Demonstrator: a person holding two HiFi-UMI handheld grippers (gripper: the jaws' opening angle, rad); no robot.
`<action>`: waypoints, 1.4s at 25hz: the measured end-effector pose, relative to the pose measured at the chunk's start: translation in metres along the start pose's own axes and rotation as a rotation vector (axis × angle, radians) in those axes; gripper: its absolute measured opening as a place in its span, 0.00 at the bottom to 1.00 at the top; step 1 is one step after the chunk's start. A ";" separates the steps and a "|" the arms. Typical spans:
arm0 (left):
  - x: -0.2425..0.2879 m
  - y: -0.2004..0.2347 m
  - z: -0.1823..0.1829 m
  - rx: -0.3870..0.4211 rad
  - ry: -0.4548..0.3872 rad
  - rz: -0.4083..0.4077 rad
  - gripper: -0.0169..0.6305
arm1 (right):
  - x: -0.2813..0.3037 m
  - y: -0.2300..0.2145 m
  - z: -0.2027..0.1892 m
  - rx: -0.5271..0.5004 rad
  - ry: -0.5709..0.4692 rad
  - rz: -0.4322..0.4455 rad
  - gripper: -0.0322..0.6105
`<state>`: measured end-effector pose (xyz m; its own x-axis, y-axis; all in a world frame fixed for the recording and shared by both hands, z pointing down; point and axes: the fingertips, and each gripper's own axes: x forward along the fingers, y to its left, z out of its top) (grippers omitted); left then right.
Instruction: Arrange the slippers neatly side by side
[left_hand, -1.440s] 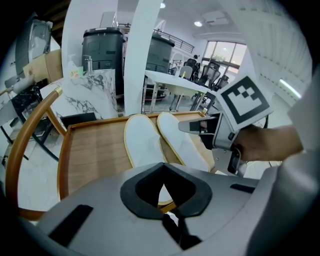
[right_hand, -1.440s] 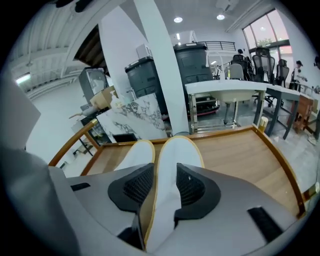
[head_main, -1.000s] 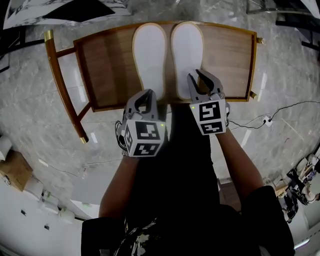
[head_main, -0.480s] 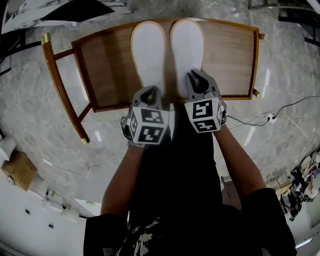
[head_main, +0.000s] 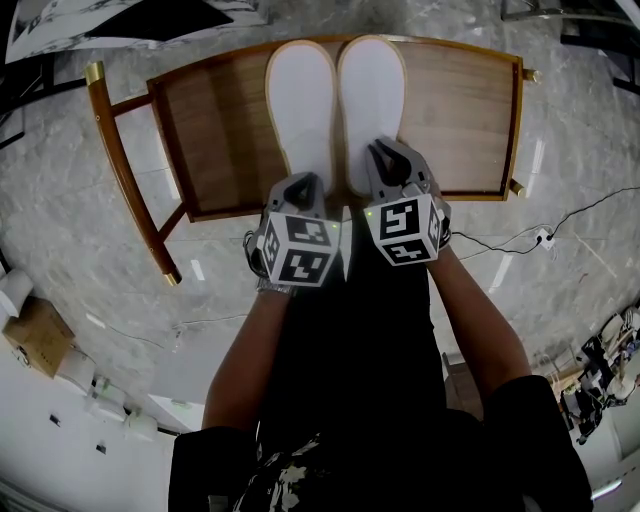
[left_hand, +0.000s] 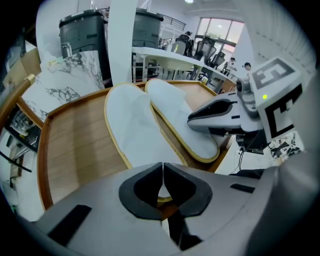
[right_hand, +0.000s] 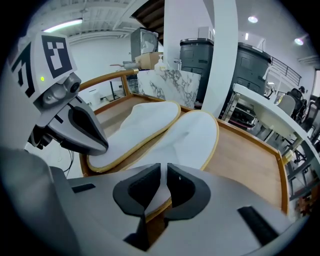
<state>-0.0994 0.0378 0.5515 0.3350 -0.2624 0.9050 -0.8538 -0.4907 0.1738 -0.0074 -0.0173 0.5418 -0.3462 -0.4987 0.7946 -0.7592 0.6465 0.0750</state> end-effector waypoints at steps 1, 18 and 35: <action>0.000 0.000 0.000 -0.001 -0.001 0.000 0.03 | 0.000 0.000 0.000 0.000 -0.001 0.003 0.11; -0.014 0.000 0.015 -0.006 -0.056 -0.007 0.03 | -0.016 -0.005 0.010 0.023 -0.007 -0.031 0.10; -0.208 0.036 0.130 -0.087 -0.604 0.141 0.03 | -0.164 -0.048 0.142 0.395 -0.375 -0.242 0.05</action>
<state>-0.1486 -0.0333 0.3188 0.3611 -0.7556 0.5466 -0.9270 -0.3544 0.1225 0.0074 -0.0481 0.3227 -0.2543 -0.8213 0.5107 -0.9634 0.2614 -0.0594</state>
